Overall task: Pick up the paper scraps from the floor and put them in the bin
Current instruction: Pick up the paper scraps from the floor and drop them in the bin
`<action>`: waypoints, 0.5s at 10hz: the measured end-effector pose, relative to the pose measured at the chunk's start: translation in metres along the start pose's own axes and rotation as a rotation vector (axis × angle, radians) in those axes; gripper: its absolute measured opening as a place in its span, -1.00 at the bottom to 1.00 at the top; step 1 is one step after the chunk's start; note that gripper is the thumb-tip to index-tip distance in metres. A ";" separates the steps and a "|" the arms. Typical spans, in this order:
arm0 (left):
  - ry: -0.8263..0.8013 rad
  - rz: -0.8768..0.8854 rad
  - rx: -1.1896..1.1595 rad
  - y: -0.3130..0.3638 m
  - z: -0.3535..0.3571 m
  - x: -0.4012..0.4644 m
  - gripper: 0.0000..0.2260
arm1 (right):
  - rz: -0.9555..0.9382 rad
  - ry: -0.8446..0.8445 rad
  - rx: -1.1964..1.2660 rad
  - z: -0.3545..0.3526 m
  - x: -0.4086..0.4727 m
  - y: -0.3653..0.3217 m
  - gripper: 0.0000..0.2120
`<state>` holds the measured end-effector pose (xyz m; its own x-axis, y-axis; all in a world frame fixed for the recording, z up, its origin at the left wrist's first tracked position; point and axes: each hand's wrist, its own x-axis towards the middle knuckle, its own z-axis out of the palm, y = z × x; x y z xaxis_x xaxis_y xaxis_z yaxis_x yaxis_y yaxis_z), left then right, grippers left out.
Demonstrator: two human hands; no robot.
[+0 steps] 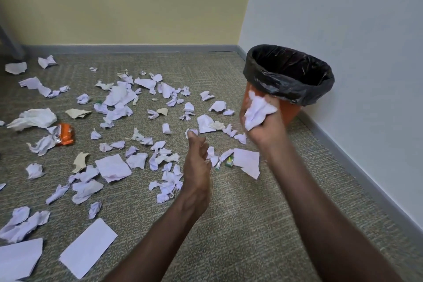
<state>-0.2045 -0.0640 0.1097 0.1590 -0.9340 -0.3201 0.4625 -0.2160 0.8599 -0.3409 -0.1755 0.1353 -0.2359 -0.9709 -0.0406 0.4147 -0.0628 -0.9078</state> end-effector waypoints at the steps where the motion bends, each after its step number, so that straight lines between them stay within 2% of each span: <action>1: 0.014 -0.024 -0.055 0.006 -0.007 0.008 -0.35 | 0.183 -0.163 0.128 -0.004 0.063 -0.049 -0.13; 2: 0.011 -0.062 -0.132 0.008 -0.014 0.012 -0.37 | 0.122 -0.061 0.161 -0.025 0.144 -0.104 0.05; 3: 0.017 -0.096 -0.181 0.012 -0.015 0.014 -0.38 | 0.117 0.179 0.355 0.007 0.138 -0.145 -0.33; 4: 0.015 -0.110 -0.207 0.016 -0.016 0.018 -0.38 | 0.153 0.349 0.577 0.023 0.114 -0.157 -0.27; 5: 0.025 -0.108 -0.205 0.016 -0.022 0.024 -0.36 | 0.177 0.417 0.505 0.023 0.120 -0.157 -0.21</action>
<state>-0.1738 -0.0835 0.1075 0.1195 -0.9007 -0.4176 0.6452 -0.2492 0.7222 -0.4148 -0.2878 0.2827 -0.4037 -0.8124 -0.4207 0.8143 -0.1094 -0.5700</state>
